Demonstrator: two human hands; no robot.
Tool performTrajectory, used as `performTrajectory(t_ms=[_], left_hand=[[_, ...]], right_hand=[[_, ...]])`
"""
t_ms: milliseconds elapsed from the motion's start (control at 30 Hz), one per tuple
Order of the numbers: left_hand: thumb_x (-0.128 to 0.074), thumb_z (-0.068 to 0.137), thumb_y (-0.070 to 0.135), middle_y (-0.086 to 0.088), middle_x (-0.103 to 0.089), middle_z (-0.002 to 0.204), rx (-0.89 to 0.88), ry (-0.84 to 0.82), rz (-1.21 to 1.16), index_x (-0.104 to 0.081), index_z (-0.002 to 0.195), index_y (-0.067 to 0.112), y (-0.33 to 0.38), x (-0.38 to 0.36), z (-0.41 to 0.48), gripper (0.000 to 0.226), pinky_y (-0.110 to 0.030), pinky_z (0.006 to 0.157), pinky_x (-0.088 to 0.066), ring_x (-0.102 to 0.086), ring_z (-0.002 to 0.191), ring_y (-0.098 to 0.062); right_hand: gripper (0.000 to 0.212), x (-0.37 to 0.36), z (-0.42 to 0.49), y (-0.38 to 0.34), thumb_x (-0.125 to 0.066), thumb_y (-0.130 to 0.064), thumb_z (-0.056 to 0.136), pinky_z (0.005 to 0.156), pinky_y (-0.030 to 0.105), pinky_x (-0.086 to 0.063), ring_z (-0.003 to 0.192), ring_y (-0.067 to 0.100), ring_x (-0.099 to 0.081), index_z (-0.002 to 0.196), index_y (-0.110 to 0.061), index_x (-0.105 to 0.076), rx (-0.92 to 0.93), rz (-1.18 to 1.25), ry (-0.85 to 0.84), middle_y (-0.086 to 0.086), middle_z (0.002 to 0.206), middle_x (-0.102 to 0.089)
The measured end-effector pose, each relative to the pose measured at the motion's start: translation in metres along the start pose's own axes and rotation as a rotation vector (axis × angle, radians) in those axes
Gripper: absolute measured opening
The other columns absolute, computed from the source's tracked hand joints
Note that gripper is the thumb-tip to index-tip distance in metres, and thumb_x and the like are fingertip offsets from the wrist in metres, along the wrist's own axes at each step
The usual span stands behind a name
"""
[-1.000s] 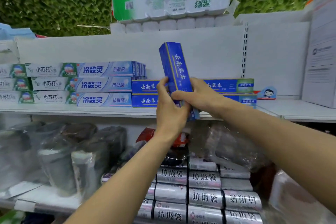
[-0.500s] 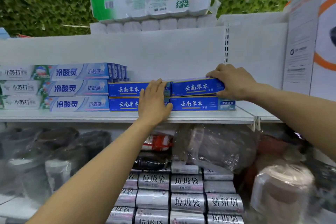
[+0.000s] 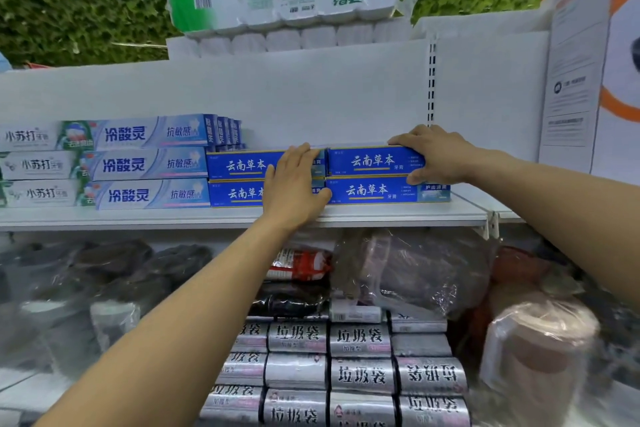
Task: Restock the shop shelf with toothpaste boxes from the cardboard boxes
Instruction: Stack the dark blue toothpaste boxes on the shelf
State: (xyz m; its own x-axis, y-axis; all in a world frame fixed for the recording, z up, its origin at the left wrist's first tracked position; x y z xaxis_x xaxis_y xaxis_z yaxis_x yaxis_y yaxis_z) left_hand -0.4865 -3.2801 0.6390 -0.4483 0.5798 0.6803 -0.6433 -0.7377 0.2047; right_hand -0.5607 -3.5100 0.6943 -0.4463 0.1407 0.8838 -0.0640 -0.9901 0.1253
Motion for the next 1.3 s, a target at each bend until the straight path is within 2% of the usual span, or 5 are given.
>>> performTrajectory(t_ms=[233,367,767,867,1300], left_hand=[[-0.062,0.089,0.031,0.001,-0.021,0.159,-0.024,-0.024,-0.121,-0.033,0.147,0.020,-0.003,0.009,-0.007,0.066,-0.045,0.120,-0.018,-0.013,0.148,-0.020],[-0.061,0.089,0.028,-0.002,-0.048,0.139,-0.049,0.081,-0.232,-0.047,0.138,0.019,-0.006,0.017,-0.032,0.052,-0.043,0.109,-0.035,-0.044,0.129,-0.021],[-0.059,0.082,0.030,0.003,-0.063,0.111,-0.093,0.132,-0.344,-0.063,0.114,0.023,-0.012,0.013,-0.150,0.033,-0.041,0.091,-0.043,-0.058,0.105,-0.021],[-0.058,0.083,0.028,0.004,-0.062,0.107,-0.056,0.048,-0.445,-0.063,0.112,0.022,-0.017,-0.004,-0.189,0.030,-0.046,0.090,-0.048,-0.059,0.102,-0.018],[-0.062,0.091,0.019,0.001,-0.063,0.104,0.499,-0.606,-0.573,-0.063,0.114,0.016,-0.036,-0.128,-0.377,0.023,-0.027,0.082,-0.047,-0.057,0.086,-0.010]], right_hand=[[0.082,0.001,-0.010,-0.014,-0.065,-0.042,0.084,0.113,0.053,-0.013,0.141,0.027,-0.020,0.150,-0.028,-0.018,-0.052,-0.066,0.054,0.005,0.153,-0.021],[0.057,-0.001,-0.042,-0.049,-0.060,-0.030,0.087,0.107,0.048,-0.025,0.129,0.029,-0.037,0.140,-0.019,-0.042,0.044,-0.061,0.385,0.008,0.143,-0.040],[0.035,-0.063,-0.144,-0.123,-0.055,-0.025,0.077,0.083,0.041,-0.040,0.099,0.027,-0.057,0.111,-0.019,-0.063,0.092,0.032,0.386,0.003,0.107,-0.061],[0.032,-0.090,-0.174,-0.133,-0.054,-0.026,0.077,0.080,0.040,-0.041,0.094,0.027,-0.057,0.107,-0.019,-0.064,0.108,0.050,0.321,0.003,0.104,-0.061],[0.031,-0.257,-0.316,-0.148,-0.056,-0.027,0.087,0.088,0.037,-0.039,0.115,0.024,-0.049,0.118,-0.024,-0.058,-0.135,0.370,-0.366,0.002,0.116,-0.055]])
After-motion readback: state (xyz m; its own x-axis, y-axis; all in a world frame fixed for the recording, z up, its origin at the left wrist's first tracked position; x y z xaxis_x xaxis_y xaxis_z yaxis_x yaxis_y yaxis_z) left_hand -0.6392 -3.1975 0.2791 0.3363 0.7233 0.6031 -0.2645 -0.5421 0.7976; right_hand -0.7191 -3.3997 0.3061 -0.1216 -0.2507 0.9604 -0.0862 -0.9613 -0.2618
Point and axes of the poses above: each hand's wrist, its own z-axis towards the middle knuckle, its own x-axis out of the back of the hand, y = z × x, the point moved 3 cm from there along z, towards the middle knuckle
